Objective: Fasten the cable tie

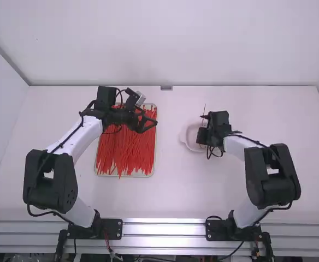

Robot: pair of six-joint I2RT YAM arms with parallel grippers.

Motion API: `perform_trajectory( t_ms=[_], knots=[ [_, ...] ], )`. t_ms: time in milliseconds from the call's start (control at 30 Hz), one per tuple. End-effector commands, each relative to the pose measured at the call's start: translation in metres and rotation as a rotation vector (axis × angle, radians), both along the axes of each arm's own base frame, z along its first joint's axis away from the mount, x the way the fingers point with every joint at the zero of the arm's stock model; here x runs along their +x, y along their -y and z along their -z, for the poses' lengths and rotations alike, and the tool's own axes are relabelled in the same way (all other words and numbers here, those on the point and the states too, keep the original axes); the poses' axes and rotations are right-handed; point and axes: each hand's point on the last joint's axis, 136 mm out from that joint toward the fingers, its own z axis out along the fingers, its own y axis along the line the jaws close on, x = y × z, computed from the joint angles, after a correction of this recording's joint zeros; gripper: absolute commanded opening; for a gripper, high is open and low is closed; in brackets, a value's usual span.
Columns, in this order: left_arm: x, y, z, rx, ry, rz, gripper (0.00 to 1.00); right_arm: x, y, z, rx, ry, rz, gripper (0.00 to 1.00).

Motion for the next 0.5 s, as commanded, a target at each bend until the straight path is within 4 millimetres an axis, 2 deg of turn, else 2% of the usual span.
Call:
perform_trajectory(
  t_ms=[0,67,233,300,333,367,467],
  knots=[
    [-0.001,-0.001,-0.014,-0.006,0.046,0.011,0.99,0.004,0.008,-0.002,-0.054,0.020,0.045,0.00],
    [-0.001,-0.001,-0.014,-0.006,0.047,0.012,0.99,0.004,0.008,-0.002,-0.069,0.025,0.048,0.12],
    [-0.001,-0.001,-0.014,-0.007,0.043,0.010,0.99,0.009,0.018,-0.003,-0.101,0.037,0.112,0.18],
    [-0.002,0.000,-0.015,-0.012,0.042,0.015,0.99,0.010,0.020,-0.003,-0.111,0.040,0.118,0.25],
    [-0.003,0.000,-0.014,-0.012,0.041,0.015,0.99,0.010,0.020,-0.003,-0.112,0.040,0.118,0.57],
    [-0.003,0.000,-0.014,-0.012,0.040,0.015,0.99,0.010,0.020,-0.003,-0.109,0.039,0.117,0.99],
    [-0.002,0.000,-0.015,-0.012,0.040,0.015,0.99,0.011,0.022,-0.005,-0.107,0.038,0.124,0.99]
  ],
)
